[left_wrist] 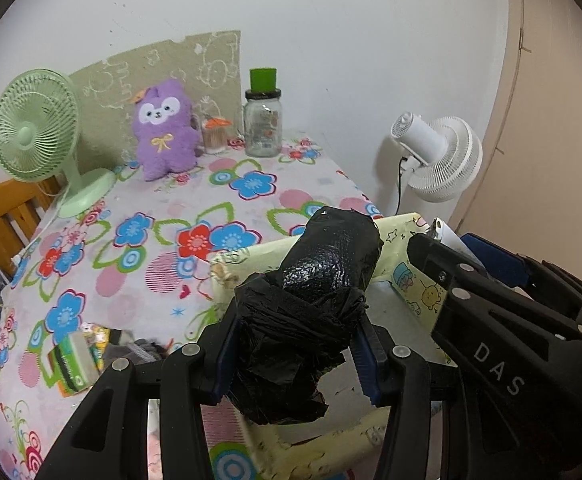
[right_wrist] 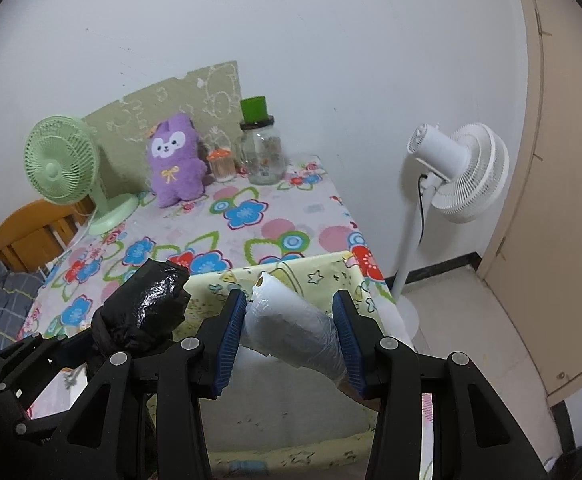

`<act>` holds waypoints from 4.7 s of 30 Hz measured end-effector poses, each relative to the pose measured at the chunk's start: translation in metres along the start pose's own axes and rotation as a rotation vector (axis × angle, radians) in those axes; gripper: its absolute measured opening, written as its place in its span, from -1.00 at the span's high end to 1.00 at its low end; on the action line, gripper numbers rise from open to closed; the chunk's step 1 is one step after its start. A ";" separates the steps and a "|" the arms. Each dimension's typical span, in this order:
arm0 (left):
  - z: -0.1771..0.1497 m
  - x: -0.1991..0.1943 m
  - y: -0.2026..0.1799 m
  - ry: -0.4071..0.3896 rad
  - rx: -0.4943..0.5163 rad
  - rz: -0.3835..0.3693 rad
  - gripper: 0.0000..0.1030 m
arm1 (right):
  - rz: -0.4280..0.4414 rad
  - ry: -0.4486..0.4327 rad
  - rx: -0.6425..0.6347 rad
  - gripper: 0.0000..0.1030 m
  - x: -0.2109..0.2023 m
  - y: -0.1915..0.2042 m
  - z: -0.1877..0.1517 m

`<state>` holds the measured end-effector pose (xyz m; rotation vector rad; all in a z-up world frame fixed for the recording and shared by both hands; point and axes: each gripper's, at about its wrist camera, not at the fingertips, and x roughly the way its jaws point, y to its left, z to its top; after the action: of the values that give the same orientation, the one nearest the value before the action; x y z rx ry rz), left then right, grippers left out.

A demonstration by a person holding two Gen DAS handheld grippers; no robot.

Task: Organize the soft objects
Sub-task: 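Carry both held items into yellow-green box and open both tools, then lift both open tools up out of the box, then move both tools back toward the remaining items on the table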

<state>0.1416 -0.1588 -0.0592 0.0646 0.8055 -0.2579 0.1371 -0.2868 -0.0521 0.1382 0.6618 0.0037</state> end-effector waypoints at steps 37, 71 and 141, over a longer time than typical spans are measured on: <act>0.000 0.018 -0.014 0.076 0.049 0.023 -0.78 | -0.037 0.040 -0.011 -0.74 0.029 -0.007 -0.002; -0.024 -0.042 0.030 0.007 0.040 0.010 -0.89 | -0.050 -0.027 -0.030 -0.74 -0.030 0.047 -0.017; -0.130 -0.068 0.164 -0.080 -0.078 0.107 -0.89 | 0.053 -0.115 -0.133 -1.00 -0.039 0.186 -0.106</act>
<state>0.0463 0.0335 -0.1068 0.0242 0.7288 -0.1273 0.0491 -0.0911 -0.0871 0.0273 0.5407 0.0905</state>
